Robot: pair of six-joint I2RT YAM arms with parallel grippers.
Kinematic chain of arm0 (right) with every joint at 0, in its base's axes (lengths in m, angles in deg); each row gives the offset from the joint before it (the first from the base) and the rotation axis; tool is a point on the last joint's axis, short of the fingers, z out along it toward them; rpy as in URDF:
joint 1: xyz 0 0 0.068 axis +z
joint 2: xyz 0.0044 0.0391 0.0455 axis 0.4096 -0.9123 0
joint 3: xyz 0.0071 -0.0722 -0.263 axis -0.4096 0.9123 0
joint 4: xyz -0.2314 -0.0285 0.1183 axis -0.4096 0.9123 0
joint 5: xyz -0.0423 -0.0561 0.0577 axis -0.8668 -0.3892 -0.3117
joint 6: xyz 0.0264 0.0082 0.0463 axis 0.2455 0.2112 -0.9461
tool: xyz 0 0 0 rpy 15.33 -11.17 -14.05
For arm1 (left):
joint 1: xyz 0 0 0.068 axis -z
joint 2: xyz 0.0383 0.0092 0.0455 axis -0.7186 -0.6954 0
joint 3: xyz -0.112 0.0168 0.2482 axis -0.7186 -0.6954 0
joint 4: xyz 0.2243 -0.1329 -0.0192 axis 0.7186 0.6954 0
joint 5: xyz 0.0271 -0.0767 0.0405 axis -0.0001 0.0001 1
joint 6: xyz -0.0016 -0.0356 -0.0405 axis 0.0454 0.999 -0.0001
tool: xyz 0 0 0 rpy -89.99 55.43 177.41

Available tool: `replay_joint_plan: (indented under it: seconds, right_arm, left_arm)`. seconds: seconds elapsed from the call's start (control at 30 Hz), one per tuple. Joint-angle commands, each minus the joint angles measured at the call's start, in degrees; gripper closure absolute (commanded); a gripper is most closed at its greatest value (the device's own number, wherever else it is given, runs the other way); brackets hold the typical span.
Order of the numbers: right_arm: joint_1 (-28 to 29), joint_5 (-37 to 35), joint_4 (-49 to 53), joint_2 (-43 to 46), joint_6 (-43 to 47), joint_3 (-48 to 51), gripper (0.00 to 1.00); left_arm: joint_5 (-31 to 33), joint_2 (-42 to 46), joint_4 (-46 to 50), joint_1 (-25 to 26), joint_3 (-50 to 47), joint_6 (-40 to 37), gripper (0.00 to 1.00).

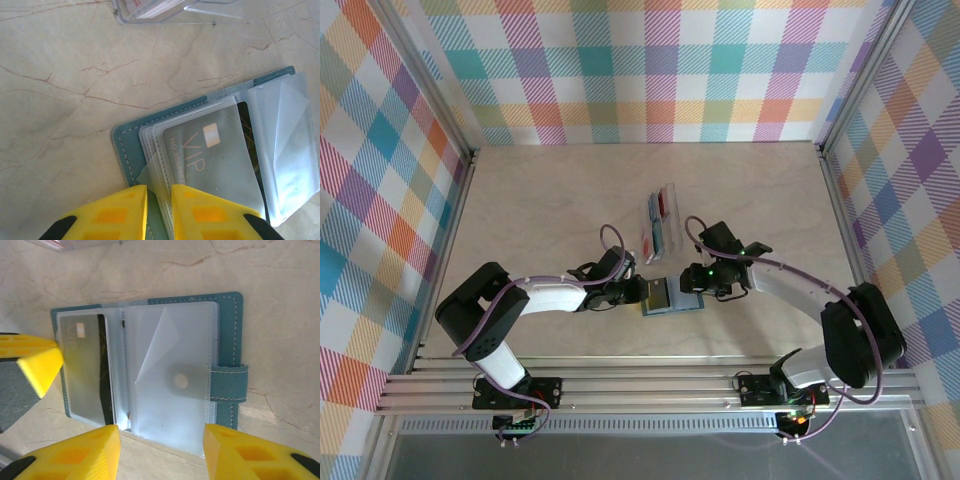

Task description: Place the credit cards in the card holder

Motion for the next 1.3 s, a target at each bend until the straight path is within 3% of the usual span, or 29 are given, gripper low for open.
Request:
replay_joint_plan:
  seconds: [0.0,0.23,0.57,0.83,1.27]
  right_arm:
    - [-0.1,0.2,0.99,-2.83,0.55,-0.4,0.53]
    - [-0.1,2.22,-0.36,-4.59,0.95,-0.7,0.54]
    - [-0.1,13.18,-6.06,-3.55,0.56,0.79,0.6]
    - [-0.12,-2.13,1.49,-2.09,0.1,-0.47,0.58]
    - [-0.1,1.6,-1.17,-5.24,0.55,-0.11,0.56]
  left_arm:
    - [0.3,-1.28,1.59,0.6,-0.28,-1.13,0.8]
    - [0.32,-0.97,1.6,0.59,-0.26,-1.12,0.8]
    - [0.3,-1.09,1.39,0.57,-0.27,-1.21,0.8]
    - [0.21,-0.95,1.2,0.59,-0.65,-1.11,0.8]
    - [0.16,-0.81,1.41,0.57,-0.53,-1.13,0.8]
